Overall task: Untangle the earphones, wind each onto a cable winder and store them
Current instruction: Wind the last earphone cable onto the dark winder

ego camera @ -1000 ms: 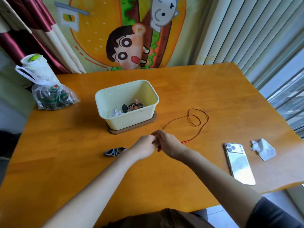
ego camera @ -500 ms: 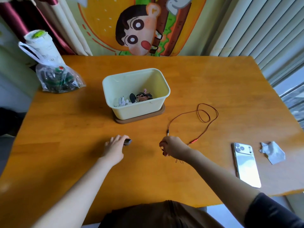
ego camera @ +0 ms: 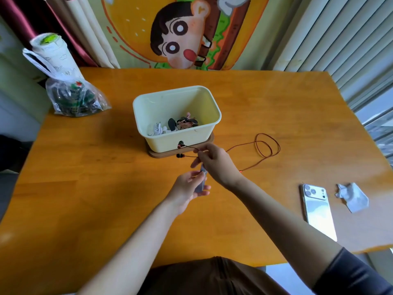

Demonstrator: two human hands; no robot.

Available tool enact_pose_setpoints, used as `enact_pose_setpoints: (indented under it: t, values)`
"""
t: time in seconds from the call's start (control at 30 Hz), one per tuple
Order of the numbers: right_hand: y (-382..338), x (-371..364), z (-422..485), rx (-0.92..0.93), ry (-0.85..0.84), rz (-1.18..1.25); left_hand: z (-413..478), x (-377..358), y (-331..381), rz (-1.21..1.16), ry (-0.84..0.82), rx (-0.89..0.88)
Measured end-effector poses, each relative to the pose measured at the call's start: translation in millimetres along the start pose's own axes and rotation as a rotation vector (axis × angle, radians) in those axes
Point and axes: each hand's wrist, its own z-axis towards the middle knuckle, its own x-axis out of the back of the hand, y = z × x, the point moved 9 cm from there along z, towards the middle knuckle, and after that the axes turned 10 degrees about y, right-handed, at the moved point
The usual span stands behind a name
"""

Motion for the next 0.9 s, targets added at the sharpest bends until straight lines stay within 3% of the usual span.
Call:
enact_pose_setpoints:
  t: [0.1, 0.33, 0.57, 0.7, 0.9]
  values:
    - [28, 8, -6, -0.105, 0.031, -0.065, -7, -21, 11, -0.182, -0.086, -0.022]
    - [42, 23, -14, -0.052, 0.063, -0.169, -12, -29, 22, -0.395, -0.044, 0.050]
    - [35, 28, -15, 0.038, 0.115, -0.208, -16, -31, 27, -0.499, 0.011, 0.030]
    - [30, 33, -14, 0.080, 0.138, -0.213, -18, -30, 23, -0.442, 0.040, 0.024]
    - [33, 39, -13, 0.073, 0.172, -0.208, -22, -32, 21, -0.497, 0.024, 0.104]
